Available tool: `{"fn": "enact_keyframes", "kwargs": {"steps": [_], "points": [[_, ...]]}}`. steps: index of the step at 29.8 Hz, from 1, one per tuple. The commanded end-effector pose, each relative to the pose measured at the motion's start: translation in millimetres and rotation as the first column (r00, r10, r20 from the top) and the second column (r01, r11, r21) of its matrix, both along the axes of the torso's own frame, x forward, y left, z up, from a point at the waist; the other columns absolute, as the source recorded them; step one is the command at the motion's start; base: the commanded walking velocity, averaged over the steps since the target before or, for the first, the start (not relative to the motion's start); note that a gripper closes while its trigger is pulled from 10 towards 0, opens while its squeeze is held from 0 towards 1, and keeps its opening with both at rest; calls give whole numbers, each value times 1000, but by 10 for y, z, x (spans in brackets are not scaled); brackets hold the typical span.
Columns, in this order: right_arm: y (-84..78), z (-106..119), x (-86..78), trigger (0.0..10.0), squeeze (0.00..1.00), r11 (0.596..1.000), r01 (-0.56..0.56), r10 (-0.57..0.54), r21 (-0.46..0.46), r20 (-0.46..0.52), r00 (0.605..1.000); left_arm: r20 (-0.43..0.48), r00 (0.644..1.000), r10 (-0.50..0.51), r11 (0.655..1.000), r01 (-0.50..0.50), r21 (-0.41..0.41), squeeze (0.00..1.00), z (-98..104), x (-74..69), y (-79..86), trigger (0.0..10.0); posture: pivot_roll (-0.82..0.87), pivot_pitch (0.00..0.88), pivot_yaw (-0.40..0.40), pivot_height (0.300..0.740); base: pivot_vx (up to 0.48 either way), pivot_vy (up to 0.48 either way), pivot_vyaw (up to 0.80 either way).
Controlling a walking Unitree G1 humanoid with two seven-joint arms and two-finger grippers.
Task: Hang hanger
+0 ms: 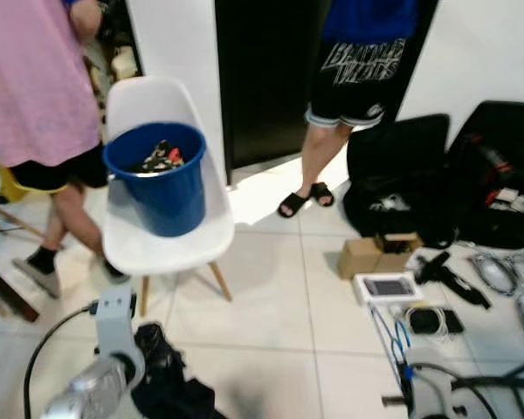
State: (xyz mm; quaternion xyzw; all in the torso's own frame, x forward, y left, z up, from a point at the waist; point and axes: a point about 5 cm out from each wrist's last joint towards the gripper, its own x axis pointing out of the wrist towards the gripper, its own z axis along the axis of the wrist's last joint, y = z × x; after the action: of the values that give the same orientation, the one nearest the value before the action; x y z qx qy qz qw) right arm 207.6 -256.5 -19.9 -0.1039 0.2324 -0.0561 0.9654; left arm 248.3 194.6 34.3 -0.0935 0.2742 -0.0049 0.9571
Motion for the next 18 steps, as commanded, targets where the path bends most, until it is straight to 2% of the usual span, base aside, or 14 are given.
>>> {"fn": "enact_keyframes", "kwargs": {"steps": [1, 3, 5, 7, 10, 13, 18], "points": [[-10, -38, 83, 10000, 0, 998, 46, -45, 45, -41, 998, 0, 1000, 12, 998, -12, 61, 0, -92, 63, -50, 10000, -26, 54, -33, 740, 0, 0, 0], [5, -71, 194, 10000, 0, 994, 80, -73, 76, -87, 993, -17, 1000, 2, 993, 0, 115, 0, -232, 113, -115, 10000, -14, 39, -48, 740, 0, 0, 0], [5, -71, 194, 10000, 0, 994, 80, -73, 76, -87, 993, -17, 1000, 2, 993, 0, 115, 0, -232, 113, -115, 10000, -14, 39, -48, 740, 0, 0, 0], [60, -167, 182, 10000, 0, 988, 101, -81, 116, -166, 983, -43, 999, -5, 990, 11, 143, 0, -374, 118, -161, 10000, 15, 35, -76, 740, 0, 0, 0], [84, -192, 176, 10000, 0, 987, 101, -78, 121, -182, 980, -54, 998, -6, 988, 15, 155, 0, -422, 109, -170, 10000, 15, 35, -76, 740, 0, 0, 0], [178, -292, 89, 10000, 0, 986, 91, -57, 138, -232, 971, -171, 985, 21, 991, 2, 134, 0, -662, -66, -156, 10000, 28, 65, -95, 740, 0, 0, 0], [207, -359, -8, 10000, 0, 988, 78, -41, 132, -267, 963, -217, 975, 52, 993, -27, 116, 0, -780, -208, -114, 10000, 21, 99, -92, 740, 0, 0, 0]]}}
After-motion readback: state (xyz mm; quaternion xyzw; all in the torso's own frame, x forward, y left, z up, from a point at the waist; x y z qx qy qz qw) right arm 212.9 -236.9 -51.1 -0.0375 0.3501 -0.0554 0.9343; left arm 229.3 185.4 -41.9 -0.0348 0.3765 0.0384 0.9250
